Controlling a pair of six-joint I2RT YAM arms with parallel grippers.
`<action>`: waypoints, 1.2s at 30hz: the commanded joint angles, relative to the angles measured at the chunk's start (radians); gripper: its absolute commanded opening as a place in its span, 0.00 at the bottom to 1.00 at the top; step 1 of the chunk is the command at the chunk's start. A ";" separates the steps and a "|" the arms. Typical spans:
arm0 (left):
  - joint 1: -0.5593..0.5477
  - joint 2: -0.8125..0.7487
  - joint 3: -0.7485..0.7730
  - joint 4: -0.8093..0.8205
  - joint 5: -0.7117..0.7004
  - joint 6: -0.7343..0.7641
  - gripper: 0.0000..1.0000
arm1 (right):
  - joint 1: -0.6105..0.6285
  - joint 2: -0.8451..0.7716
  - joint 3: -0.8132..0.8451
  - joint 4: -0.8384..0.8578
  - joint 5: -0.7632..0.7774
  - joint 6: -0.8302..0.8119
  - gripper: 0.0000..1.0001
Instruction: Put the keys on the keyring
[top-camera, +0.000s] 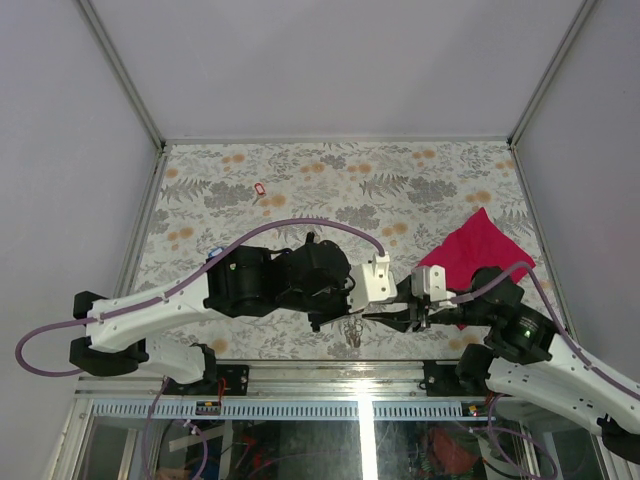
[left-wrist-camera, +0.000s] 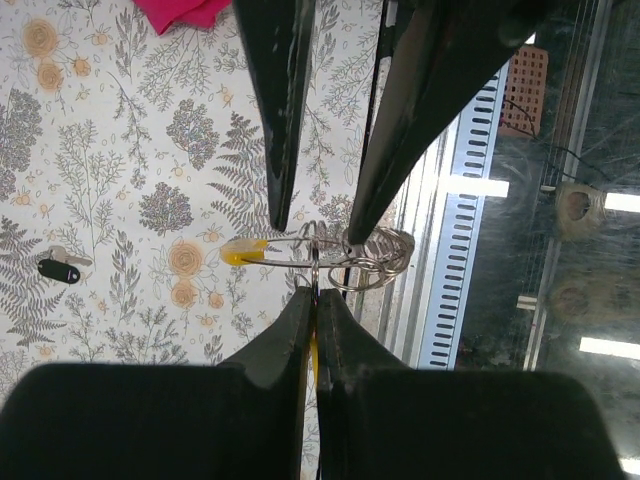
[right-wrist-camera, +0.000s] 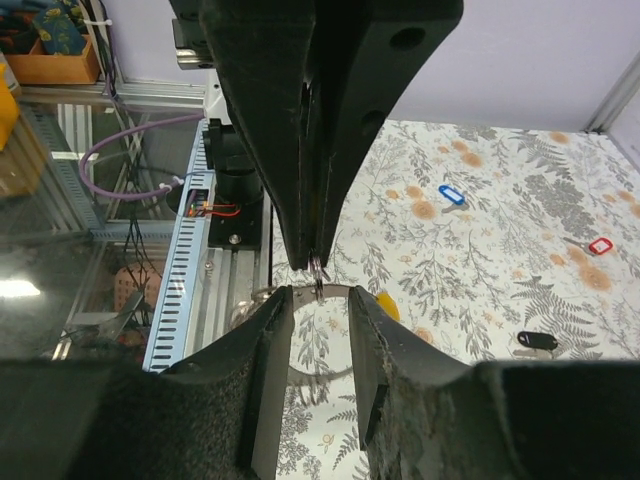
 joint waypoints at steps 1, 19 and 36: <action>-0.005 0.007 0.040 0.002 -0.015 0.017 0.00 | -0.001 0.038 0.007 0.109 -0.052 0.010 0.35; -0.004 -0.011 0.027 0.016 -0.014 0.016 0.00 | 0.000 0.088 -0.007 0.145 -0.073 0.021 0.21; -0.005 -0.095 -0.064 0.103 -0.009 -0.002 0.11 | 0.000 0.066 0.036 0.158 -0.062 0.056 0.00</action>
